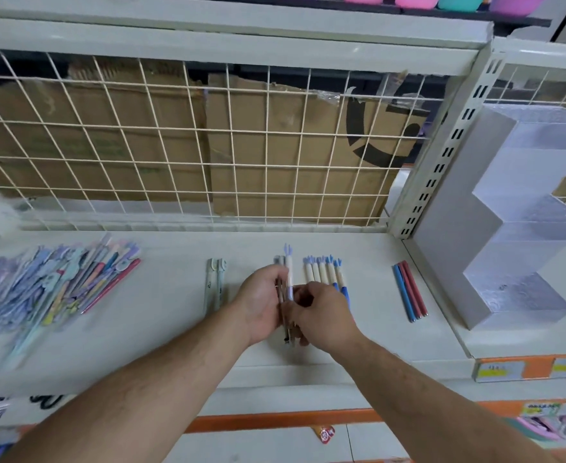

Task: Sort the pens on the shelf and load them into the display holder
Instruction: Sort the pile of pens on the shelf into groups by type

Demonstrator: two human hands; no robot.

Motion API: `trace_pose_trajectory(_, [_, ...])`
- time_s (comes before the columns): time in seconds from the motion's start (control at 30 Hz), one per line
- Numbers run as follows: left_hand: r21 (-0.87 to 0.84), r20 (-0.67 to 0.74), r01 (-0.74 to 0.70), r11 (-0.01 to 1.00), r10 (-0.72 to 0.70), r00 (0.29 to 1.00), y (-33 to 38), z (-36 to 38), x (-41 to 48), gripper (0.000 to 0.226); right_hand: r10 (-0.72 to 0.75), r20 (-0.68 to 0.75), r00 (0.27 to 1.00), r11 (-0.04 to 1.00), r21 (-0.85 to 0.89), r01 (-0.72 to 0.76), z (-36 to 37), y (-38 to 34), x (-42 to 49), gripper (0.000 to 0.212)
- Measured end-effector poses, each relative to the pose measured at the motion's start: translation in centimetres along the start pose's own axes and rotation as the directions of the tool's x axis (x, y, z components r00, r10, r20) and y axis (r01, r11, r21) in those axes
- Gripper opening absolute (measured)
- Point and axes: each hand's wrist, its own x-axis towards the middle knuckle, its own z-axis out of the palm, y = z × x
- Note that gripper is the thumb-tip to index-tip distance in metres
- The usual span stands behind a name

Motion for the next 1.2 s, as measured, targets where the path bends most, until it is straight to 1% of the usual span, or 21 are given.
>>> trace_pose_trajectory(0.07, [0.003,-0.038,-0.027,1.0,0.027,0.999,-0.1,-0.4,0.1,0.027,0.034,-0.008,0.999,0.998,0.05,-0.034,0.2,-0.1,0.0,0.012])
trace_pose_trajectory(0.17, [0.058,-0.164,-0.084,0.995,0.093,0.982,-0.3,-0.8,0.3,0.018,0.063,-0.07,0.996,0.997,0.052,-0.059,0.2,0.1,0.3,0.013])
trace_pose_trajectory(0.27, [0.05,-0.207,-0.089,0.995,0.098,0.974,0.0,-1.1,0.4,0.012,0.096,-0.201,0.975,0.992,-0.058,-0.109,-0.8,0.6,1.1,0.017])
trace_pose_trajectory(0.37, [0.058,-0.245,-0.084,0.995,0.096,0.965,0.1,-1.3,0.6,0.01,0.093,-0.257,0.962,0.968,-0.204,-0.148,-2.3,1.2,1.9,0.027])
trace_pose_trajectory(0.5, [0.079,-0.255,-0.075,0.994,0.093,0.962,0.1,-1.4,1.1,0.012,0.096,-0.269,0.958,0.923,-0.336,-0.187,-3.1,1.7,2.5,0.024])
trace_pose_trajectory(0.6, [0.101,-0.258,-0.079,0.992,0.103,0.961,0.2,-1.1,1.4,0.011,0.094,-0.267,0.959,0.894,-0.402,-0.2,-3.2,1.8,2.8,0.023])
trace_pose_trajectory(0.73, [0.127,-0.231,-0.089,0.988,0.116,0.966,0.1,-0.7,1.8,0.011,0.104,-0.248,0.963,0.891,-0.406,-0.201,-3.4,2.0,3.1,0.018])
trace_pose_trajectory(0.83, [0.164,-0.246,-0.088,0.983,0.127,0.961,-0.1,-0.5,2.1,0.011,0.102,-0.241,0.965,0.897,-0.396,-0.194,-3.6,2.2,3.1,0.021])
trace_pose_trajectory(0.93, [0.284,-0.295,-0.076,0.956,0.162,0.941,-0.3,-0.3,2.1,0.013,0.086,-0.226,0.97,0.906,-0.387,-0.17,-3.8,2.3,3.0,0.018])
trace_pose_trajectory(1.03, [0.409,-0.322,-0.088,0.908,0.234,0.917,-0.4,-0.2,2.0,0.013,0.024,-0.202,0.979,0.921,-0.376,-0.1,-3.6,1.9,2.7,0.014])
trace_pose_trajectory(1.2, [0.431,-0.372,-0.119,0.894,0.297,0.879,-0.7,0.0,1.1,0.01,-0.132,-0.11,0.985,0.944,-0.319,0.091,-2.5,1.2,1.9,0.009])
